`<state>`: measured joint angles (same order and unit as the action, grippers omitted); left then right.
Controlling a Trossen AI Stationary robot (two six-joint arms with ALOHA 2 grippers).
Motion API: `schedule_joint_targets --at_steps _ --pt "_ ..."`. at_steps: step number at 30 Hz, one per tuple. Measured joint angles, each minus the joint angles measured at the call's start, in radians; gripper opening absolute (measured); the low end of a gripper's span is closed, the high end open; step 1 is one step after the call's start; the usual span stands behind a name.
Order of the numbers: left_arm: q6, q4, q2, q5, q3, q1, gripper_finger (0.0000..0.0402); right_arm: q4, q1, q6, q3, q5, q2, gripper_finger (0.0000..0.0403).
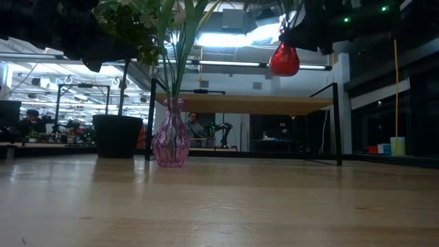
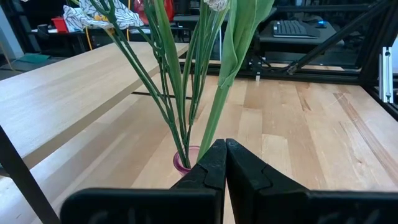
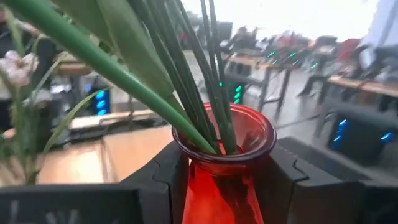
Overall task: Pick and place flowers into a vace then onto a shelf
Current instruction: Put the red vase with flowers on the shelf
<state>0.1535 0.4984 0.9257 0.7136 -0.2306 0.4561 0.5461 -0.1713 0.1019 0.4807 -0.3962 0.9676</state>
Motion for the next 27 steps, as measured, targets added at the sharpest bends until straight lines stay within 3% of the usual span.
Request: schedule_joint_targets --at_steps 4,8,15,27 --pt "-0.001 0.0 0.0 0.0 0.0 0.0 0.0006 -0.143 -0.063 -0.023 0.065 0.073 0.0 0.0135" --pt "-0.001 0.0 0.0 0.0 0.0 0.0 0.0006 -0.169 -0.119 -0.018 0.103 0.109 0.0 0.0135" --pt "-0.001 0.0 0.0 0.0 0.0 0.0 0.0006 -0.177 -0.29 -0.075 0.113 0.337 0.0 0.0135" --pt "-0.002 0.0 0.0 0.003 0.0 0.0 0.0006 -0.235 -0.403 -0.126 0.1 0.394 0.0 0.0135"
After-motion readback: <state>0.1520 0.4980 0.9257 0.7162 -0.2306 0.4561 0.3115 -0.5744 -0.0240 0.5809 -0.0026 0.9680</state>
